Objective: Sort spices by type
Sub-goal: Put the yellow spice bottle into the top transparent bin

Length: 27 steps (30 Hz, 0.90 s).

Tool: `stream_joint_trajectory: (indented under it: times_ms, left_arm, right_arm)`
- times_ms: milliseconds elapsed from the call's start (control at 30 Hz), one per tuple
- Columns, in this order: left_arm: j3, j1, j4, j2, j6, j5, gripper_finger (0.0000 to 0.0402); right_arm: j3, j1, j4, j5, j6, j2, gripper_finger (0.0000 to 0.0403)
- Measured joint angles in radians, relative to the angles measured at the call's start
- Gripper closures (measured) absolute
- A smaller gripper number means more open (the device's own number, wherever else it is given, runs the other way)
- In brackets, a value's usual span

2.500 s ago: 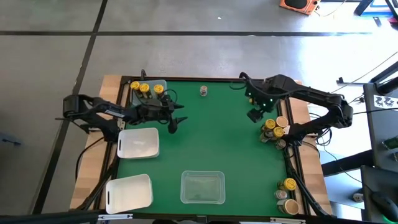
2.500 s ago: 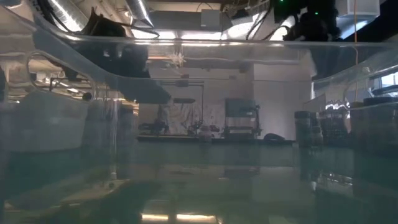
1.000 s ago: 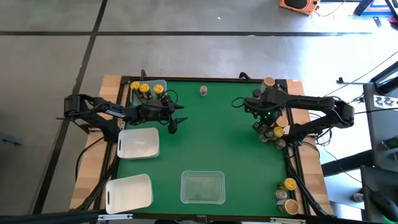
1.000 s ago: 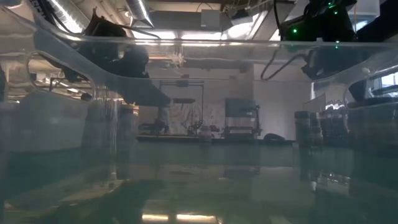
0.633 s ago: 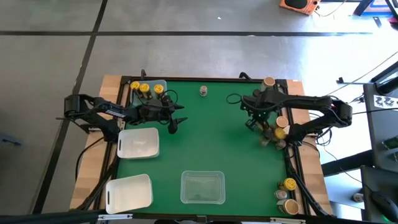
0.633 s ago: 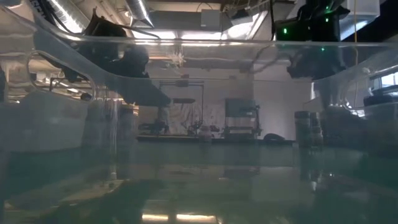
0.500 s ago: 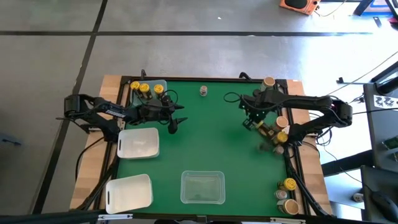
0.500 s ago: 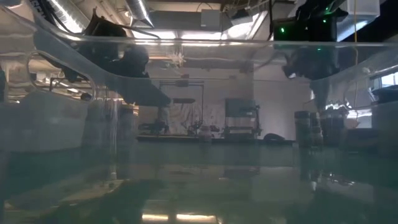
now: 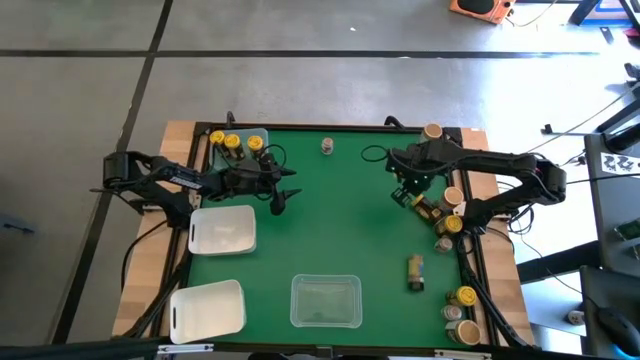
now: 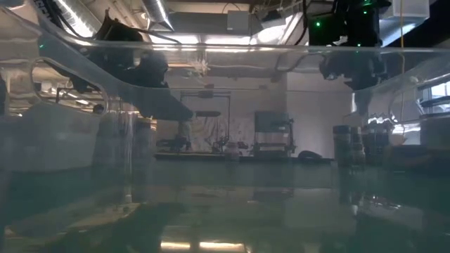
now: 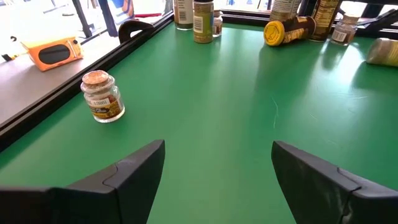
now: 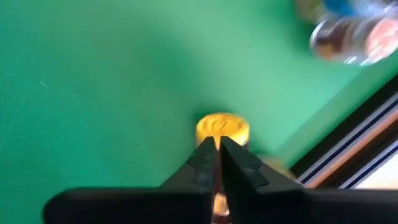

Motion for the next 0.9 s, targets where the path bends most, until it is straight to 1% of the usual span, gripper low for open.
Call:
stream_joint_trajectory:
  times_ms: [67,167,267,367,433,500,567,667,900]
  left_arm:
    - [0.0,0.0,0.0,0.0,0.0,0.0,0.0107]
    - [0.0,0.0,0.0,0.0,0.0,0.0,0.0107]
    - [0.0,0.0,0.0,0.0,0.0,0.0,0.0107]
    - [0.0,0.0,0.0,0.0,0.0,0.0,0.0107]
    - [0.0,0.0,0.0,0.0,0.0,0.0,0.0107]
    - [0.0,0.0,0.0,0.0,0.0,0.0,0.0107]
    - [0.0,0.0,0.0,0.0,0.0,0.0,0.0107]
    - [0.0,0.0,0.001,0.0,0.0,0.0,0.0107]
    - [0.0,0.0,0.001,0.0,0.0,0.0,0.0107]
  right_arm:
    - [-0.013,0.0,-0.006,-0.033,0.03,0.0,0.035]
    - [-0.046,0.0,0.001,-0.05,0.05,0.0,0.0294]
    - [-0.095,0.0,0.009,-0.048,0.065,0.0,0.0229]
    - [-0.136,0.0,0.03,-0.021,0.1,0.007,0.0168]
    - [-0.153,0.0,0.05,-0.021,0.105,0.023,0.0135]
    - [-0.165,0.0,0.056,-0.021,0.105,0.046,0.0111]
    - [-0.172,0.0,0.058,-0.021,0.103,0.073,0.0095]
    - [-0.184,0.0,0.057,-0.023,0.096,0.117,0.0087]
    - [-0.201,0.0,0.096,-0.023,0.073,0.188,0.0108]
